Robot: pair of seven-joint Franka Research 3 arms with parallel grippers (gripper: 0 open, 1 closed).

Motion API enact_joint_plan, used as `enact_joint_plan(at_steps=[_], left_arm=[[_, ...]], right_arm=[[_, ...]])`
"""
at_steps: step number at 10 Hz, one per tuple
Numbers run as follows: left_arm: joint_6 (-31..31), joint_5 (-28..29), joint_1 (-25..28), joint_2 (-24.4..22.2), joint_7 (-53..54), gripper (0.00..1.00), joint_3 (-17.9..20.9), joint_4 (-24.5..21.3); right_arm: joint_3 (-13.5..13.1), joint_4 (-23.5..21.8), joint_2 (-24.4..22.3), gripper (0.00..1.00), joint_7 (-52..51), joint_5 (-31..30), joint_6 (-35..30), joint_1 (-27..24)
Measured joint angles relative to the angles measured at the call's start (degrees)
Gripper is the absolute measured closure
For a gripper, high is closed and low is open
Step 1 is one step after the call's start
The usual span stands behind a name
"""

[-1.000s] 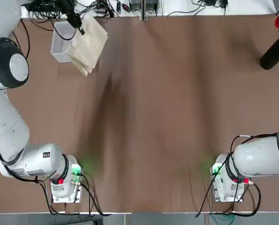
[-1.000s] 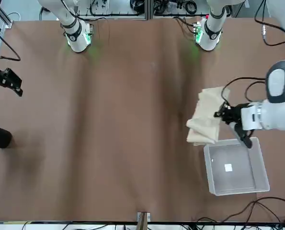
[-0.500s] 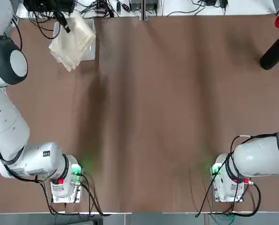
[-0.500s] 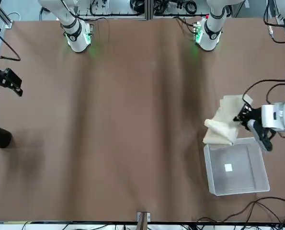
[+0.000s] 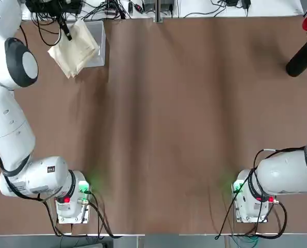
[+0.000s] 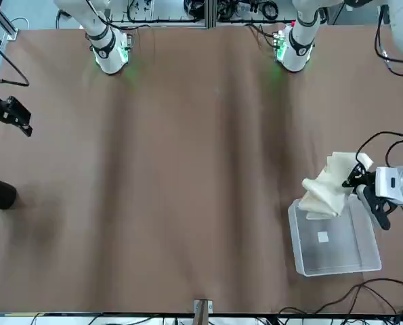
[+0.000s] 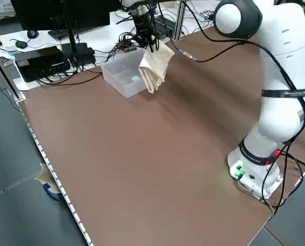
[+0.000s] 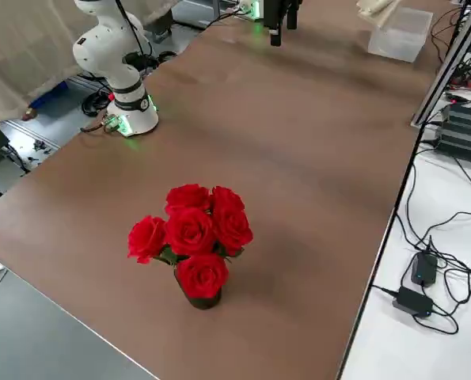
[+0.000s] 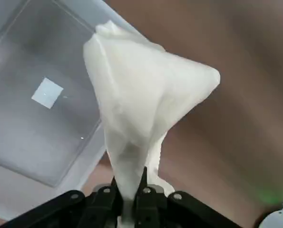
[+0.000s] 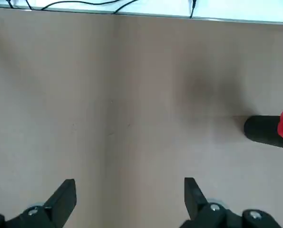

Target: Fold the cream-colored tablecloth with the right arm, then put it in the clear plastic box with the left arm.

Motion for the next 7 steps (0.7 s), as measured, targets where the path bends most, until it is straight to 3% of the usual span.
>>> enact_joint_plan(at_steps=[7], left_arm=[[18.5,13.58,-4.55,5.6,2.03,0.87,-0.07,0.16]], right_arm=[[0.01,-0.66,-0.01,0.0,-0.05,0.0,0.08,0.06]])
